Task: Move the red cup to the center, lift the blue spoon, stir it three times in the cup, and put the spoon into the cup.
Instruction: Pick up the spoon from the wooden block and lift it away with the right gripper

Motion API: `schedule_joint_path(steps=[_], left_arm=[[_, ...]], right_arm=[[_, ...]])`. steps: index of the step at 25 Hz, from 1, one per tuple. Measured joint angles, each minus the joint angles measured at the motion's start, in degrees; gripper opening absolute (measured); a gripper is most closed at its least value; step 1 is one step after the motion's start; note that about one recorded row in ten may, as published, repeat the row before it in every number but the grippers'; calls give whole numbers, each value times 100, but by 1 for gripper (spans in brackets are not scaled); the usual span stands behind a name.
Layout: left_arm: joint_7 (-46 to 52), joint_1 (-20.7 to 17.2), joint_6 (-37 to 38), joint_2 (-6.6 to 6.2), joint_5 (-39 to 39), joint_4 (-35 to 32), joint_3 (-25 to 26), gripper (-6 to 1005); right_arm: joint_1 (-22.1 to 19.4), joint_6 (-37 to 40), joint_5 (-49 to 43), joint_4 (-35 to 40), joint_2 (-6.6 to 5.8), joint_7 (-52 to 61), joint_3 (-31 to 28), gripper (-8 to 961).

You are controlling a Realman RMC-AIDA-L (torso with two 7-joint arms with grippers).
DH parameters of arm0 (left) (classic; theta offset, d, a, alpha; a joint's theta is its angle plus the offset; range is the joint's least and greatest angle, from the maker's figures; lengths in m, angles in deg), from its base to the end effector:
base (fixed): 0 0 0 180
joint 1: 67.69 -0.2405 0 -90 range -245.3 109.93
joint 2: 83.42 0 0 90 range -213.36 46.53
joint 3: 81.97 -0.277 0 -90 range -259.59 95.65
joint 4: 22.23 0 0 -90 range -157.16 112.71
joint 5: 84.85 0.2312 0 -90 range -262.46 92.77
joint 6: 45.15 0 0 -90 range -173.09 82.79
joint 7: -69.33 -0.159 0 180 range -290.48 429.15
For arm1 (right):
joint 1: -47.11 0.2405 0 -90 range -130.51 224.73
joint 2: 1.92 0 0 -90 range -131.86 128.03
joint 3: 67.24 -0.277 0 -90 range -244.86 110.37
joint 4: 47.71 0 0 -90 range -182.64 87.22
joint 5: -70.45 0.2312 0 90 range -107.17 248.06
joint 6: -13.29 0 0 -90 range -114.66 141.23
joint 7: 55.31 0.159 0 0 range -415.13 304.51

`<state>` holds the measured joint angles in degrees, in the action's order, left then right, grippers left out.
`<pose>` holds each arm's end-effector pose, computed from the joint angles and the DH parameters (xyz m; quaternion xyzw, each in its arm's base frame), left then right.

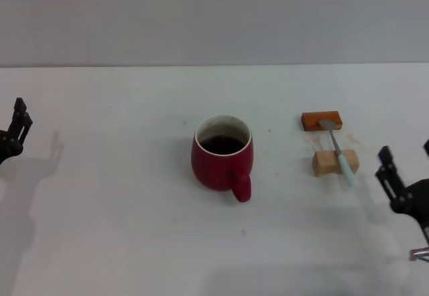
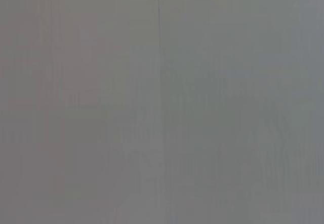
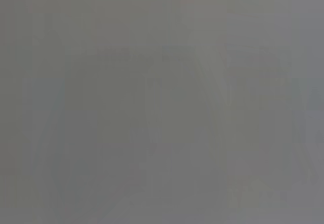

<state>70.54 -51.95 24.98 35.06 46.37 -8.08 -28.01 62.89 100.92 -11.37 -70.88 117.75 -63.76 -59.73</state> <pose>-0.3909 0.3178 -0.0175 -0.6432 -0.2329 -0.2719 0.6769 0.3379 0.2476 -0.0898 -0.6989 0.2040 0.3198 0.6063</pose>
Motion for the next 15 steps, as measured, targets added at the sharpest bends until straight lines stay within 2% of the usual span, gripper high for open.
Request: schedule_joint_path(steps=[3, 5, 15], left_arm=[[2, -4, -2, 0, 0, -10, 0, 608], [3, -12, -6, 0, 0, -11, -2, 837], [7, -19, -9, 0, 0, -22, -6, 852]], right_arm=[[19, -319, -8, -61, 3, 1, 5, 729], [20, -426, -9, -89, 4, 2, 21, 729], [65, -928, -4, -179, 5, 18, 8, 729]])
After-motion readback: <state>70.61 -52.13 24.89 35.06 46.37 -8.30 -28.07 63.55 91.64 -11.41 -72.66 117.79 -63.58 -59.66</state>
